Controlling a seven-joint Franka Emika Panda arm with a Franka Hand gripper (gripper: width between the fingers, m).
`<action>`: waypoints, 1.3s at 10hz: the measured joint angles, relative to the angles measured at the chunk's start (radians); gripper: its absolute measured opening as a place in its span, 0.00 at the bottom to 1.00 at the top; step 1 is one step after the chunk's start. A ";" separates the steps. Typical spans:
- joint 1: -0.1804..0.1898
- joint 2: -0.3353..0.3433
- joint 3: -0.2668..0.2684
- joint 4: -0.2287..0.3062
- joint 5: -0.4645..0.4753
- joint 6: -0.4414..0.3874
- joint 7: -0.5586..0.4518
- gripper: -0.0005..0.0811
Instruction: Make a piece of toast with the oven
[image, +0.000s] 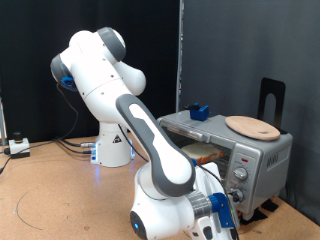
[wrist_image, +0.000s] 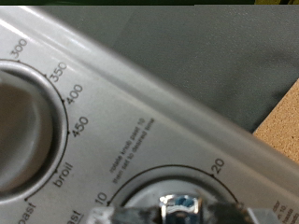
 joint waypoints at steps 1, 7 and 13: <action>0.000 0.000 0.000 0.000 0.001 0.000 0.003 0.12; -0.001 -0.009 0.026 0.043 0.035 -0.001 0.073 0.32; -0.039 -0.061 -0.006 0.071 -0.017 -0.130 0.431 0.99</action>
